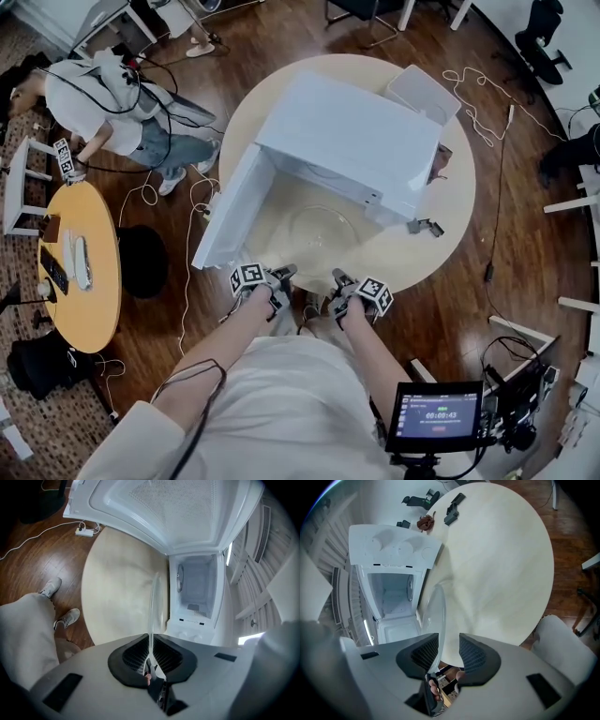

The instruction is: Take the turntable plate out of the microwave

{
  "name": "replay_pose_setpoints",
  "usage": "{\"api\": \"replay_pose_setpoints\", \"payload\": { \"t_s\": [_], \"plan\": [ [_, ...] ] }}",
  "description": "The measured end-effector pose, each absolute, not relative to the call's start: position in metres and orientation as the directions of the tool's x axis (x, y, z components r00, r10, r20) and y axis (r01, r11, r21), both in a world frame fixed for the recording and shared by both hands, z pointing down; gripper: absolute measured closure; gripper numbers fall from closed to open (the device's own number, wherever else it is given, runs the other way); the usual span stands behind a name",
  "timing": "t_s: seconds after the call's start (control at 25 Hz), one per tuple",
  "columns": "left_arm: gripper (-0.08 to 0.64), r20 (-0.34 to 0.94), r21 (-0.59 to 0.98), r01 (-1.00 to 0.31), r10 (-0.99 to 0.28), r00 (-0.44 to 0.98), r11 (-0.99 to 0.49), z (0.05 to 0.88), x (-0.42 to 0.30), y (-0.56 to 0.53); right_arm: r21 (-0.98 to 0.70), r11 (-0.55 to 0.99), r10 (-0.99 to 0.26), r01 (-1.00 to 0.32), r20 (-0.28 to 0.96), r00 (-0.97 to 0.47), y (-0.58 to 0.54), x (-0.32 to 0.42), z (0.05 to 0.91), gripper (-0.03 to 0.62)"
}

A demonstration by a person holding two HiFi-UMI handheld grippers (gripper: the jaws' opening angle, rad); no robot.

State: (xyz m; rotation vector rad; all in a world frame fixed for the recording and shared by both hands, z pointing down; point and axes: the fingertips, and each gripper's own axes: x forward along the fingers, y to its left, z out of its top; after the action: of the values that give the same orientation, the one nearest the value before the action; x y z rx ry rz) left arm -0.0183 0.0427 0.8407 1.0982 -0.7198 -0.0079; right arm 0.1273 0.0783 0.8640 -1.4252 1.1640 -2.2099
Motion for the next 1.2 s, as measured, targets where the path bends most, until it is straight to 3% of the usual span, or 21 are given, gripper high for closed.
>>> {"api": "replay_pose_setpoints", "payload": {
  "t_s": [0.12, 0.36, 1.2],
  "plan": [
    [0.525, 0.527, 0.812, -0.340, -0.347, 0.776, 0.474, 0.842, -0.017, 0.039, -0.749, -0.639, -0.608, -0.176, 0.632, -0.481, 0.074, 0.125, 0.862, 0.454],
    [0.525, 0.540, 0.808, -0.366, -0.330, 0.774, 0.463, 0.844, -0.015, 0.040, -0.733, -0.651, -0.592, -0.195, 0.651, -0.475, 0.071, 0.124, 0.861, 0.549],
    [0.523, 0.611, 0.758, -0.454, -0.269, 0.744, 0.468, 0.859, -0.024, 0.045, -0.705, -0.690, -0.560, -0.162, 0.662, -0.499, 0.078, 0.115, 0.869, 0.563]
  ]
}}
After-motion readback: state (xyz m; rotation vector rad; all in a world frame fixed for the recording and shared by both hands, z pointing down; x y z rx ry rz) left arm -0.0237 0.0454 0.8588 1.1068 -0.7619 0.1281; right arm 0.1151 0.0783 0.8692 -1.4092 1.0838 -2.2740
